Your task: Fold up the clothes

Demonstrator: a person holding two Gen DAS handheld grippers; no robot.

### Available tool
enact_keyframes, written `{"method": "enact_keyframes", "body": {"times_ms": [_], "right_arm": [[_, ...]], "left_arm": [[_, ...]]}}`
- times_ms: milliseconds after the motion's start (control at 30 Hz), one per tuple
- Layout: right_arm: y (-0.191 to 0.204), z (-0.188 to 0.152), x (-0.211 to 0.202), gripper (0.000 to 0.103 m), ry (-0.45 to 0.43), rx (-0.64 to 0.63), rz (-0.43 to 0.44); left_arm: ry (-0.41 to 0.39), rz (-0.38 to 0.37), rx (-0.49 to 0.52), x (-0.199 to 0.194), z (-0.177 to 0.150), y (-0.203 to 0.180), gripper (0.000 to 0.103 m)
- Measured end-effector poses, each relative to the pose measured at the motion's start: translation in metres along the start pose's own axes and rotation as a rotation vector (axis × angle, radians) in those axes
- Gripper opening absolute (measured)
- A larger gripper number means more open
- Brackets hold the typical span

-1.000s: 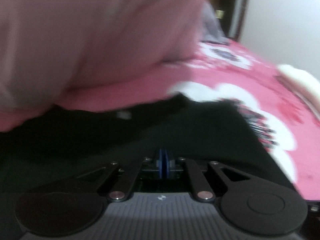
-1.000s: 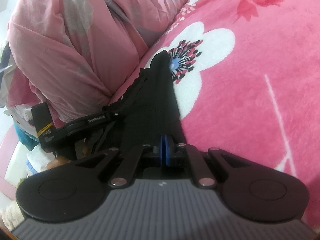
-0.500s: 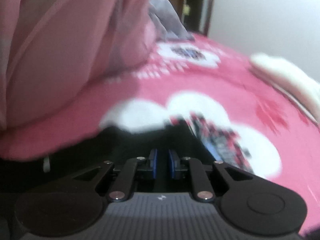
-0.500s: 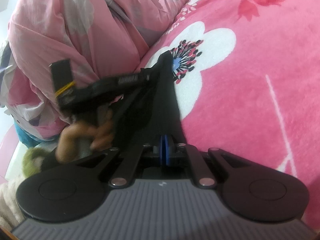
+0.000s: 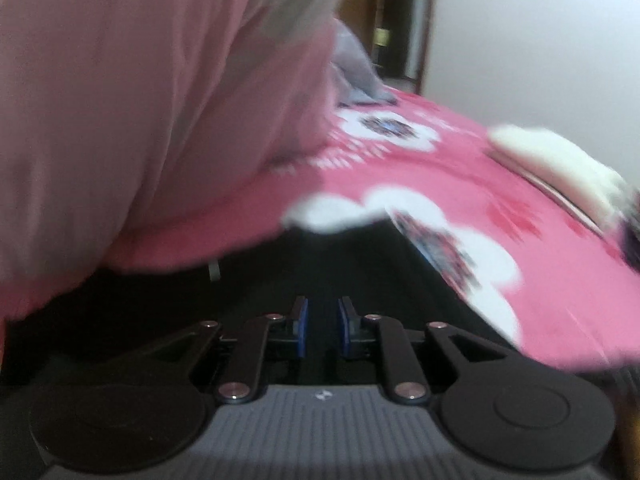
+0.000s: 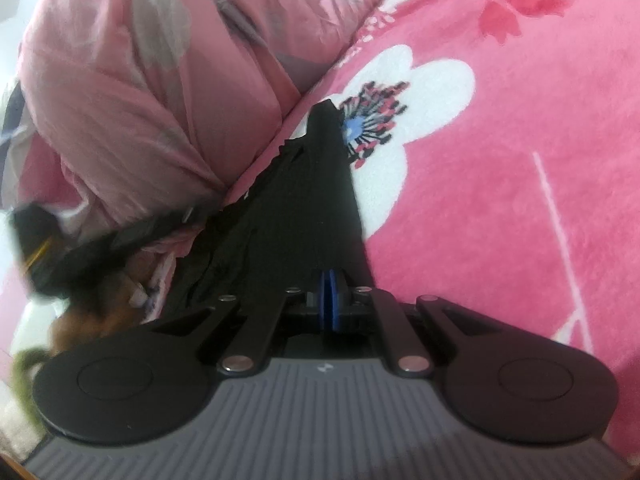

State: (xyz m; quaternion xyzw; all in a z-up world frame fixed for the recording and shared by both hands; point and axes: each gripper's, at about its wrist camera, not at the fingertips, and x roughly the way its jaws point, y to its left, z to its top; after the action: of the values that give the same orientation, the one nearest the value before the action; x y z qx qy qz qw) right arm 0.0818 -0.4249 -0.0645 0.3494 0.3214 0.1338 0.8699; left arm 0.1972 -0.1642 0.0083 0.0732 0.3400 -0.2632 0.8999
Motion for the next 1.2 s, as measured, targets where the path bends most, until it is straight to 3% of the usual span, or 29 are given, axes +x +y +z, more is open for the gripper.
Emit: {"method": "enact_keyframes", "body": {"times_ms": [133,233,400,467,600,800,900,967,1000,1100,1200], "right_arm": [[0.043,-0.002,0.0,0.017,-0.019,-0.202,-0.085],[0.069,-0.005,0.015,0.017,0.002,-0.323,-0.138],[0.101,-0.037,0.025,0.017,0.088,-0.564,-0.301],[0.111,-0.043,0.014,0.017,0.117,-0.596,-0.311],[0.126,-0.017,0.014,0.016,0.047,-0.617,-0.327],[0.094,0.064,0.078,0.012,0.032,-0.469,-0.352],[0.069,0.089,0.109,0.007,0.047,-0.362,-0.339],[0.052,0.1,0.126,0.006,0.061,-0.301,-0.329],[0.042,0.105,0.132,0.0,0.063,-0.261,-0.326],[0.017,0.127,0.132,0.0,0.008,-0.118,-0.331],[0.019,0.136,0.114,0.001,-0.042,-0.084,-0.33]], "left_arm": [[0.029,-0.006,0.056,-0.024,-0.04,-0.014,0.016],[0.057,0.019,0.088,-0.028,-0.059,-0.018,0.016],[0.052,0.034,0.053,-0.034,-0.07,-0.007,0.02],[0.033,0.04,0.041,-0.036,-0.067,0.001,0.02],[0.017,0.045,0.01,-0.036,-0.057,0.015,0.023],[0.032,-0.02,0.052,-0.014,-0.044,-0.006,0.035],[0.078,0.01,0.098,-0.006,-0.052,-0.02,0.035],[0.07,0.028,0.118,-0.005,-0.058,-0.024,0.035],[0.066,0.031,0.122,-0.005,-0.059,-0.025,0.035],[0.069,0.023,0.11,-0.007,-0.06,-0.023,0.035],[0.077,0.001,0.072,-0.008,-0.059,-0.016,0.036]]}}
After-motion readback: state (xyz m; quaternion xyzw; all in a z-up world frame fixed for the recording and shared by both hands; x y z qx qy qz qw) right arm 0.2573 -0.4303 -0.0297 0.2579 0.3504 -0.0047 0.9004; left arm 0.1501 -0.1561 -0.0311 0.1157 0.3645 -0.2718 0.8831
